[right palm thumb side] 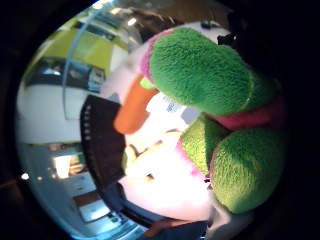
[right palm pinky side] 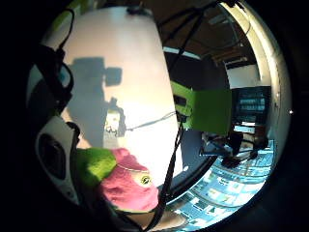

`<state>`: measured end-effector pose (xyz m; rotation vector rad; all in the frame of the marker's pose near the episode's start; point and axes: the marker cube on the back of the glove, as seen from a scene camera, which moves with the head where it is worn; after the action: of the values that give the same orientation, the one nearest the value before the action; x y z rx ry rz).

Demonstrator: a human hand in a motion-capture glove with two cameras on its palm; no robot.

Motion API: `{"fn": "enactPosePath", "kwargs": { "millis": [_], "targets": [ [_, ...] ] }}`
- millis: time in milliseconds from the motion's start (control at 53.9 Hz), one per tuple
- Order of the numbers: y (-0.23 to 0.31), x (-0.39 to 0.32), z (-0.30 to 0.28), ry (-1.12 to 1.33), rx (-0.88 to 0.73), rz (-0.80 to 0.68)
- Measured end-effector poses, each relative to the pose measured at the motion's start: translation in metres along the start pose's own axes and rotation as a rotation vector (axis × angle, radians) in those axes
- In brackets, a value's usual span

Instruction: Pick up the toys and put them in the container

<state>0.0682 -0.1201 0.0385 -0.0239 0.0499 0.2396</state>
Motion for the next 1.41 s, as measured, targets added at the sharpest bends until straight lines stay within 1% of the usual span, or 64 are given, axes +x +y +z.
{"fn": "enactPosePath", "kwargs": {
  "millis": [148, 223, 334, 445, 556, 779, 927, 1001, 1131, 1224, 1261, 1279, 1335, 1354, 1372, 1409],
  "targets": [
    [0.010, -0.045, -0.077, -0.006, 0.114, -0.023],
    [0.013, -0.071, -0.107, -0.006, 0.168, -0.055],
    [0.045, -0.152, -0.156, -0.023, 0.229, -0.130],
    [0.069, -0.235, -0.177, -0.032, 0.285, -0.191],
    [0.080, -0.288, -0.170, -0.032, 0.281, -0.235],
    [0.105, -0.367, -0.124, -0.035, 0.208, -0.311],
    [0.108, -0.384, -0.089, -0.006, 0.095, -0.295],
    [0.109, -0.386, -0.079, -0.041, 0.040, -0.314],
    [0.114, -0.389, -0.074, -0.091, 0.020, -0.349],
    [0.119, -0.385, -0.079, -0.064, 0.071, -0.489],
    [0.120, -0.384, -0.083, -0.066, 0.086, -0.480],
    [0.121, -0.383, -0.085, -0.066, 0.091, -0.499],
    [0.131, -0.379, -0.092, -0.060, 0.105, -0.687],
    [0.133, -0.378, -0.094, -0.058, 0.109, -0.709],
    [0.133, -0.378, -0.097, -0.053, 0.114, -0.680],
    [0.130, -0.378, -0.102, -0.038, 0.121, -0.538]
  ]
}}
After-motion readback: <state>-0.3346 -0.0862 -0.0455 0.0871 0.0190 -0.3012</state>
